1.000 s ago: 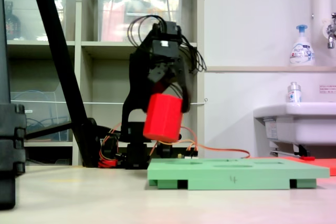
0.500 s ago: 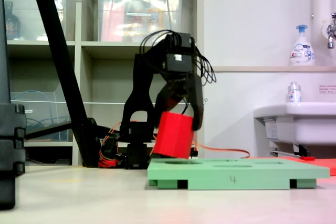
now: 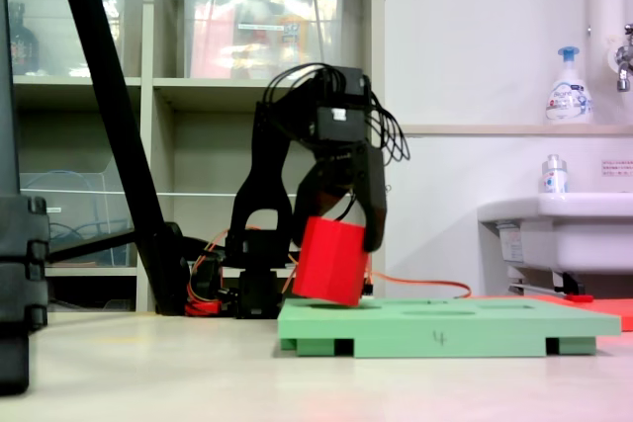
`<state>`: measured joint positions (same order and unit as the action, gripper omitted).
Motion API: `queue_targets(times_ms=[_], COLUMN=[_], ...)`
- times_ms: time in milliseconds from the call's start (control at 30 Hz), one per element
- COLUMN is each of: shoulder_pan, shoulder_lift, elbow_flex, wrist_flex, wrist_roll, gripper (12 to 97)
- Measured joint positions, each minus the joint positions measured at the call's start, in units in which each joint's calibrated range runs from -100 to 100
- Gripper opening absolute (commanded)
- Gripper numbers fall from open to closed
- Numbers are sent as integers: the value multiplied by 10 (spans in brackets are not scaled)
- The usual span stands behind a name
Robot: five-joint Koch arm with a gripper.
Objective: Put the octagonal pillar block into the corresponding hole
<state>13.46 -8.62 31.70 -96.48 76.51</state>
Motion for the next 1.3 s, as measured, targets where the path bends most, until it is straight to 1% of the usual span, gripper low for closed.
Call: queue_targets(times_ms=[233, 733, 800, 1300], shoulder_pan=[0, 3, 7, 18], shoulder_lift=[4, 55, 62, 94], elbow_flex=[45, 45, 45, 45], wrist_flex=[12, 16, 18, 22], wrist_roll=[-59, -70, -76, -128], gripper=[416, 416, 396, 395])
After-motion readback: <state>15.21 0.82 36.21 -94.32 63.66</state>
